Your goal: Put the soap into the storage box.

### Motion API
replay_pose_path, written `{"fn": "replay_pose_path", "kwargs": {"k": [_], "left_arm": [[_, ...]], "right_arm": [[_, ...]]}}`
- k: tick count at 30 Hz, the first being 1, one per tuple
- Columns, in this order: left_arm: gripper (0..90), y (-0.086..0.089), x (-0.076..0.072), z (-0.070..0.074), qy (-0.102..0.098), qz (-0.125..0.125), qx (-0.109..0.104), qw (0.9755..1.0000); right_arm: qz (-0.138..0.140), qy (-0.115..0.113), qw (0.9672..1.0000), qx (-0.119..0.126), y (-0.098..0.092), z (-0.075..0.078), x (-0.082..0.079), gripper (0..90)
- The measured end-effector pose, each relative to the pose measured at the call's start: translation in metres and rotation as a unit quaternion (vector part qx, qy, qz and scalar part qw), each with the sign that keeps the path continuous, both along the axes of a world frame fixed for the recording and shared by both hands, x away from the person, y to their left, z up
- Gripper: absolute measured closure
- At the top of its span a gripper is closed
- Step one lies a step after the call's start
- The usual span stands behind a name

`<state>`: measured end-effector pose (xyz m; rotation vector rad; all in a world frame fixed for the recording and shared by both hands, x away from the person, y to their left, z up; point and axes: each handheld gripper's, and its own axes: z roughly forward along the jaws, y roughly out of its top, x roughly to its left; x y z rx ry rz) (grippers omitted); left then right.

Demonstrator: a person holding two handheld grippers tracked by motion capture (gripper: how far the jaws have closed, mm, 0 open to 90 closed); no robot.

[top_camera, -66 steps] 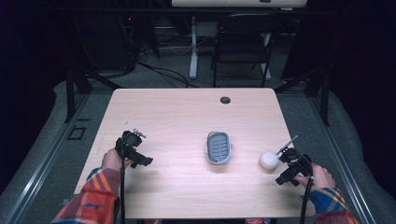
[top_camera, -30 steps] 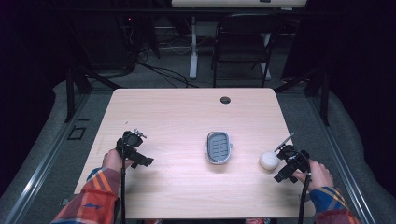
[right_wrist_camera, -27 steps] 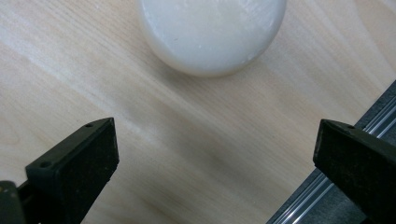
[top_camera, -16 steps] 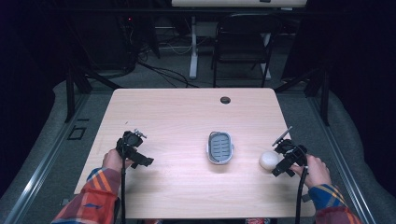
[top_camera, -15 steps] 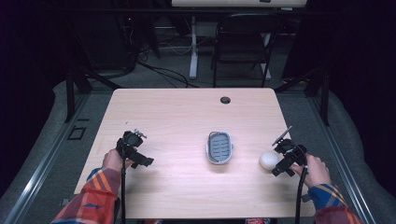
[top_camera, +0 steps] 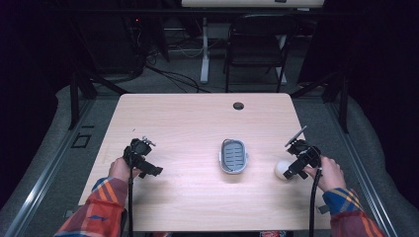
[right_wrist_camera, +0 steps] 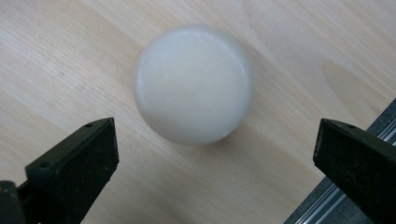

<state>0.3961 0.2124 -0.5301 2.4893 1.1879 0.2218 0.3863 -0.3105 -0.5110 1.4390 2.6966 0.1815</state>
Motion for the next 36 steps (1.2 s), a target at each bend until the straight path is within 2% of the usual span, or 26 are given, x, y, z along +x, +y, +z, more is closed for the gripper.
{"fn": "replay_pose_path", "kwargs": {"k": [2, 3, 4, 7, 8, 10, 13, 14, 15, 16, 17, 18, 20, 22, 24, 25, 27, 28, 29, 32, 33, 35, 36], "left_arm": [[0.0, 0.000, 0.000, 0.000, 0.000, -0.001, 0.000, 1.0000], [0.0, 0.000, 0.000, 0.000, 0.000, -0.001, 0.000, 1.0000], [0.0, 0.000, 0.000, 0.000, 0.000, 0.000, 0.000, 1.0000], [0.0, 0.000, 0.000, 0.000, 0.000, 0.000, 0.000, 1.0000], [0.0, 0.000, 0.000, 0.000, 0.000, 0.000, 0.000, 1.0000], [0.0, 0.000, 0.000, 0.000, 0.001, -0.001, 0.000, 1.0000], [0.0, 0.000, 0.000, 0.000, 0.001, -0.001, 0.000, 1.0000], [0.0, 0.000, 0.000, 0.000, 0.001, 0.000, 0.000, 1.0000], [0.0, 0.000, 0.000, 0.000, 0.001, -0.001, 0.001, 1.0000], [0.0, 0.000, 0.000, 0.000, 0.001, -0.001, 0.000, 1.0000], [0.0, 0.000, 0.000, 0.000, 0.001, 0.000, 0.000, 1.0000], [0.0, 0.000, 0.000, 0.000, 0.001, 0.000, -0.001, 1.0000], [0.0, 0.000, 0.000, 0.000, 0.002, 0.000, 0.000, 1.0000], [0.0, 0.000, 0.000, 0.000, 0.002, 0.000, -0.001, 1.0000], [0.0, 0.000, 0.000, 0.000, 0.001, 0.000, 0.000, 1.0000], [0.0, 0.000, 0.000, 0.000, 0.001, 0.000, -0.001, 1.0000], [0.0, 0.000, 0.000, 0.000, 0.001, 0.000, -0.001, 1.0000], [0.0, 0.000, 0.000, 0.000, 0.001, 0.000, -0.001, 1.0000], [0.0, 0.000, 0.000, 0.000, 0.001, 0.000, -0.001, 1.0000], [0.0, 0.000, 0.000, 0.000, 0.001, 0.000, -0.001, 1.0000], [0.0, 0.000, 0.000, 0.000, 0.001, 0.000, -0.001, 1.0000], [0.0, 0.000, 0.000, 0.000, 0.000, 0.000, -0.001, 1.0000], [0.0, 0.000, 0.000, 0.000, 0.001, 0.000, -0.001, 1.0000]], "right_arm": [[-0.005, -0.008, 0.9999, 0.009, 0.002, 0.000, 0.002, 0.0], [0.004, -0.001, 1.0000, 0.000, 0.002, 0.002, 0.004, 0.0], [-0.005, -0.006, 0.9999, 0.014, 0.003, 0.000, 0.004, 0.0], [0.000, -0.001, 1.0000, 0.009, 0.006, 0.001, 0.008, 0.0], [-0.005, -0.006, 0.9999, 0.014, 0.007, 0.000, 0.009, 0.0], [-0.002, 0.002, 0.9999, 0.013, 0.009, -0.001, 0.013, 0.0], [-0.010, -0.005, 0.9997, 0.023, 0.012, -0.005, 0.014, 0.0], [-0.002, 0.004, 0.9999, 0.013, 0.013, -0.005, 0.016, 0.0], [0.020, 0.024, 0.9995, -0.009, 0.013, -0.003, 0.020, 0.0], [0.030, 0.033, 0.9987, -0.024, 0.014, -0.002, 0.023, 0.0], [0.001, 0.008, 0.9999, 0.007, 0.016, -0.009, 0.020, 0.0], [-0.001, 0.009, 0.9999, 0.014, 0.017, -0.011, 0.021, 0.0], [0.014, 0.025, 0.9996, 0.001, 0.017, -0.011, 0.025, 0.0], [0.000, 0.017, 0.9997, 0.015, 0.019, -0.018, 0.025, 0.0], [0.003, 0.023, 0.9997, 0.008, 0.020, -0.019, 0.026, 0.0], [-0.010, 0.012, 0.9996, 0.023, 0.021, -0.022, 0.025, 0.0], [0.007, 0.029, 0.9995, 0.005, 0.020, -0.020, 0.028, 0.0], [0.003, 0.026, 0.9996, 0.007, 0.021, -0.022, 0.028, 0.0], [0.007, 0.029, 0.9996, -0.002, 0.020, -0.022, 0.029, 0.0], [-0.001, 0.026, 0.9996, 0.009, 0.021, -0.026, 0.029, 0.0], [0.006, 0.035, 0.9994, 0.000, 0.021, -0.026, 0.030, 0.3], [-0.002, 0.031, 0.9995, 0.012, 0.021, -0.029, 0.029, 2.6], [0.012, 0.046, 0.9989, -0.005, 0.021, -0.028, 0.031, 8.5]]}}
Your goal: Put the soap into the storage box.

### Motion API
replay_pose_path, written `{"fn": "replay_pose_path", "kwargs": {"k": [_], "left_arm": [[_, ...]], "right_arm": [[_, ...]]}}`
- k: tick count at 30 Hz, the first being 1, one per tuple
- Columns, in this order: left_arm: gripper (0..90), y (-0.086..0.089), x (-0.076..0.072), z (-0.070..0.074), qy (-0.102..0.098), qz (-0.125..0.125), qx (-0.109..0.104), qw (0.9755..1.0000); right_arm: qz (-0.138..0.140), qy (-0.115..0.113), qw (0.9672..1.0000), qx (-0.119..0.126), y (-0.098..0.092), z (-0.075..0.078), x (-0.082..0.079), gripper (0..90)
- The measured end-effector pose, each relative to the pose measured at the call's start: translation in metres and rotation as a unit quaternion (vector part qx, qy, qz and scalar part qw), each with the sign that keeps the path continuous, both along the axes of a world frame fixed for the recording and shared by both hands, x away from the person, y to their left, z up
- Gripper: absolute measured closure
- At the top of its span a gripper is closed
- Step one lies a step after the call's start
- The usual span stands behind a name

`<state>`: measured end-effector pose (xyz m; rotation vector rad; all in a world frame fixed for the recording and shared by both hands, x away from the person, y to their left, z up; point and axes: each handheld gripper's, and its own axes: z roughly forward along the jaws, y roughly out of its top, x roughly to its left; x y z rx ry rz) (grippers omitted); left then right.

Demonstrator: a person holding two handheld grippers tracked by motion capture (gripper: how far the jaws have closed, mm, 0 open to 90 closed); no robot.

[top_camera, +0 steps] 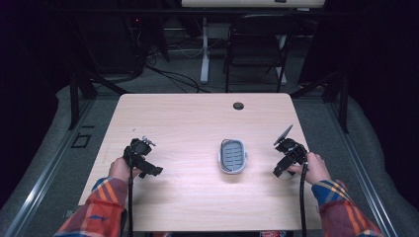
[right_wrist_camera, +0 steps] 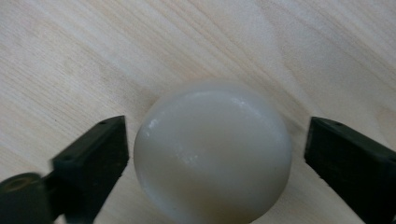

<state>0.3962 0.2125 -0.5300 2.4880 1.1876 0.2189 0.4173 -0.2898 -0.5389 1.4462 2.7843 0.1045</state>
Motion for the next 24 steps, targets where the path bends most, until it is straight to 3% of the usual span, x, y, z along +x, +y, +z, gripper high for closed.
{"fn": "replay_pose_path", "kwargs": {"k": [1, 5, 7, 12, 13, 15, 21, 22, 24], "left_arm": [[0.0, 0.0000, 0.0000, 0.0000, 0.000, 0.000, 0.000, 1.0000], [0.0, -0.0003, 0.0003, -0.0002, 0.001, -0.001, 0.000, 1.0000], [0.0, -0.0007, 0.0006, -0.0004, 0.002, -0.002, 0.000, 1.0000], [0.0, -0.0010, 0.0007, -0.0006, 0.003, -0.002, 0.001, 1.0000], [0.0, -0.0007, 0.0009, -0.0008, 0.004, -0.002, 0.000, 1.0000], [0.0, -0.0006, 0.0010, -0.0008, 0.004, -0.002, 0.000, 1.0000], [0.0, -0.0006, 0.0010, -0.0008, 0.003, -0.002, 0.000, 1.0000], [0.0, -0.0005, 0.0009, -0.0008, 0.003, -0.002, -0.001, 1.0000], [0.0, -0.0004, 0.0009, -0.0008, 0.002, -0.002, -0.001, 1.0000]], "right_arm": [[0.001, 0.001, 1.0000, 0.001, -0.0002, -0.0002, 0.0001, 12.6], [-0.010, -0.001, 0.9999, 0.013, 0.0002, -0.0038, -0.0011, 15.3], [0.002, 0.010, 0.9999, 0.005, -0.0003, -0.0019, 0.0005, 16.8], [0.000, 0.010, 0.9999, 0.009, 0.0000, -0.0033, 0.0003, 22.1], [-0.009, 0.001, 0.9998, 0.017, 0.0006, -0.0057, -0.0013, 23.1], [0.007, 0.014, 0.9999, -0.001, 0.0009, -0.0025, 0.0008, 23.3], [0.008, 0.009, 0.9999, -0.004, 0.0031, -0.0020, -0.0005, 23.6], [-0.001, 0.000, 1.0000, 0.006, 0.0037, -0.0030, -0.0020, 23.6], [0.013, 0.009, 0.9999, -0.007, 0.0040, 0.0015, -0.0008, 23.6]]}}
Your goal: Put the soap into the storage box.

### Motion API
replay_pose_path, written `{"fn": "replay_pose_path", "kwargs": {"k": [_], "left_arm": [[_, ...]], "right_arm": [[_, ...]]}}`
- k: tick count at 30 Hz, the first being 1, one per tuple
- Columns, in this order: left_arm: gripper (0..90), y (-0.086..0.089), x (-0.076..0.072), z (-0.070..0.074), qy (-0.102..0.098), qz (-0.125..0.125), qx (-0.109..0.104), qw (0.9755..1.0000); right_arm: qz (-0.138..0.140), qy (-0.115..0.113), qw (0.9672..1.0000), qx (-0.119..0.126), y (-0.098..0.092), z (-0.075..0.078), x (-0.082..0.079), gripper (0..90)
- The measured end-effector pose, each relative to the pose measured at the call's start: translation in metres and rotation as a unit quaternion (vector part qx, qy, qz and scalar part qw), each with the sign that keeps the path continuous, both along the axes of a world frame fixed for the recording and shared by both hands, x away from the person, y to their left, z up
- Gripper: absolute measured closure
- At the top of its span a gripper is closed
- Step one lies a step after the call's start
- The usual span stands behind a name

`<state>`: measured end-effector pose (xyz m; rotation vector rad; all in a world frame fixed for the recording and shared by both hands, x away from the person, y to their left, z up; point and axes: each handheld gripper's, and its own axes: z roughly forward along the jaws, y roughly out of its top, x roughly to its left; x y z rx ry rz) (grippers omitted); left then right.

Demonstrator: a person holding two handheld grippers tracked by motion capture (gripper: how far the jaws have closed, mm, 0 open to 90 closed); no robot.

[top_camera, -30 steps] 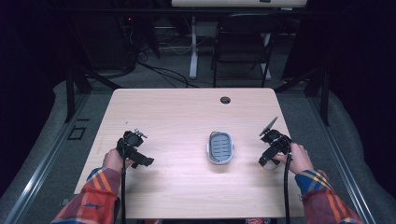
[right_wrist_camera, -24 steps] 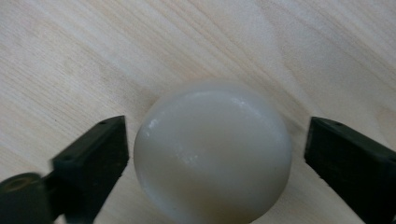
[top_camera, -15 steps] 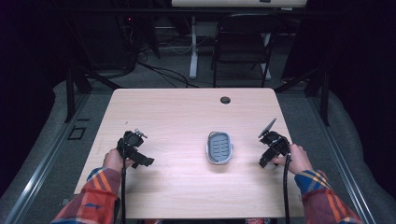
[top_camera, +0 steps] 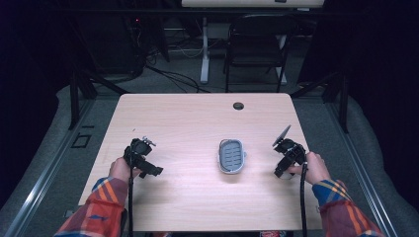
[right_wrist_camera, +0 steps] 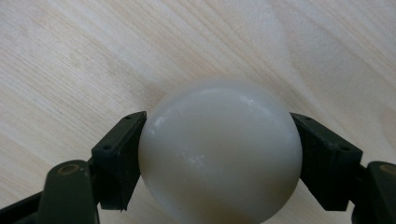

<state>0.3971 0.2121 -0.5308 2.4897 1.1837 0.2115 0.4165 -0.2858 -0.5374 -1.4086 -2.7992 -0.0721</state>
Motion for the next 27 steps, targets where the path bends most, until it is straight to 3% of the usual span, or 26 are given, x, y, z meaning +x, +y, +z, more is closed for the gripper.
{"fn": "replay_pose_path", "kwargs": {"k": [1, 3, 4, 7, 8, 10, 13, 15, 16, 19, 27], "left_arm": [[0.0, 0.000, 0.000, 0.000, 0.000, 0.000, 0.001, 1.0000], [0.0, 0.000, 0.000, 0.000, 0.000, 0.000, 0.000, 1.0000], [0.0, 0.000, 0.000, 0.000, 0.000, 0.000, 0.000, 1.0000], [0.0, 0.000, 0.000, 0.000, 0.000, 0.000, 0.001, 1.0000], [0.0, 0.000, 0.000, 0.000, 0.000, 0.000, 0.001, 1.0000], [0.0, 0.000, 0.000, 0.001, 0.000, 0.000, 0.001, 1.0000], [0.0, 0.000, 0.000, 0.000, 0.000, 0.001, 0.001, 1.0000], [0.0, 0.000, 0.000, 0.000, -0.001, 0.001, 0.000, 1.0000], [0.0, 0.000, 0.000, 0.000, 0.000, 0.001, 0.000, 1.0000], [0.0, 0.000, 0.000, 0.000, 0.000, 0.001, 0.000, 1.0000], [0.0, 0.000, 0.000, 0.000, 0.001, 0.001, 0.002, 1.0000]], "right_arm": [[-0.013, -0.012, 0.9997, 0.015, 0.001, -0.002, -0.002, 23.6], [0.003, 0.000, 1.0000, 0.001, 0.000, 0.003, 0.000, 23.7], [-0.011, -0.012, 0.9998, 0.015, 0.001, 0.001, -0.002, 23.6], [0.005, -0.002, 1.0000, -0.003, 0.001, 0.005, -0.001, 23.6], [-0.008, -0.014, 0.9998, 0.009, 0.001, 0.002, -0.003, 23.7], [0.006, -0.004, 1.0000, -0.005, 0.001, 0.006, -0.001, 23.6], [-0.007, -0.018, 0.9998, 0.011, 0.003, 0.005, -0.004, 23.7], [0.002, -0.011, 0.9999, 0.004, 0.003, 0.008, -0.003, 23.7], [-0.013, -0.024, 0.9994, 0.021, 0.004, 0.006, -0.005, 23.7], [0.000, -0.018, 0.9998, 0.009, 0.004, 0.011, -0.004, 23.7], [0.004, -0.018, 0.9998, 0.009, 0.005, 0.014, -0.003, 23.7]]}}
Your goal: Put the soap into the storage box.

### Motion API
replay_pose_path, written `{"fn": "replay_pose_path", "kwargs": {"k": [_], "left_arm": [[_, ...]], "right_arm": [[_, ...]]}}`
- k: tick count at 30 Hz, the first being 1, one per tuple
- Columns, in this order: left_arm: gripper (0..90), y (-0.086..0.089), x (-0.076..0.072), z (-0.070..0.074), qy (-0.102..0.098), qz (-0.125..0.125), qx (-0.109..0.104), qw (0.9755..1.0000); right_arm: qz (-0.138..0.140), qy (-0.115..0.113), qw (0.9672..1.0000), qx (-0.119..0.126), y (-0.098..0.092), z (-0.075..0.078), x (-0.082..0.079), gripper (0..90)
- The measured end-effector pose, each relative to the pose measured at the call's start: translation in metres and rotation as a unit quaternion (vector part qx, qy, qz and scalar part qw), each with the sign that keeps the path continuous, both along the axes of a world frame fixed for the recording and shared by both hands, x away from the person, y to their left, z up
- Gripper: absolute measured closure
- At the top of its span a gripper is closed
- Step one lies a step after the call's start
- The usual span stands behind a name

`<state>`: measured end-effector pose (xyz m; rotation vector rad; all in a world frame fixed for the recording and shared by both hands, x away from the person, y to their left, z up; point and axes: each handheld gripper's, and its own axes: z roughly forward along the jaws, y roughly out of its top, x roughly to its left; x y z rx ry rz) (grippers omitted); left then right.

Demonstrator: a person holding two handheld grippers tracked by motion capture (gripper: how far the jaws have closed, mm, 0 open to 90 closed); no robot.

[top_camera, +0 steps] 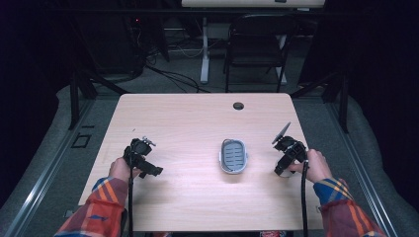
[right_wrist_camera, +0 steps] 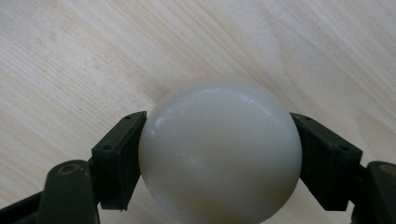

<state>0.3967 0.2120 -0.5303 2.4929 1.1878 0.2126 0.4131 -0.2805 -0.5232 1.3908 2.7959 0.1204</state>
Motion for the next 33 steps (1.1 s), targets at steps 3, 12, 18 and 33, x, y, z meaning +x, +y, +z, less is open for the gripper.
{"fn": "replay_pose_path", "kwargs": {"k": [3, 12, 18, 33], "left_arm": [[0.0, 0.000, 0.000, 0.000, -0.001, 0.001, -0.001, 1.0000], [0.0, 0.001, -0.001, 0.000, -0.001, 0.001, 0.000, 1.0000], [0.0, 0.001, 0.000, 0.000, 0.001, -0.002, 0.000, 1.0000], [0.0, 0.000, 0.002, -0.001, 0.006, -0.002, -0.001, 1.0000]], "right_arm": [[0.016, 0.012, 0.9997, -0.014, 0.002, 0.004, 0.005, 23.7], [0.022, 0.008, 0.9996, -0.016, 0.010, 0.007, 0.008, 23.8], [0.018, -0.003, 0.9998, -0.002, 0.015, 0.010, 0.008, 23.8], [0.045, -0.005, 0.9989, 0.004, 0.039, 0.020, 0.013, 23.8]]}}
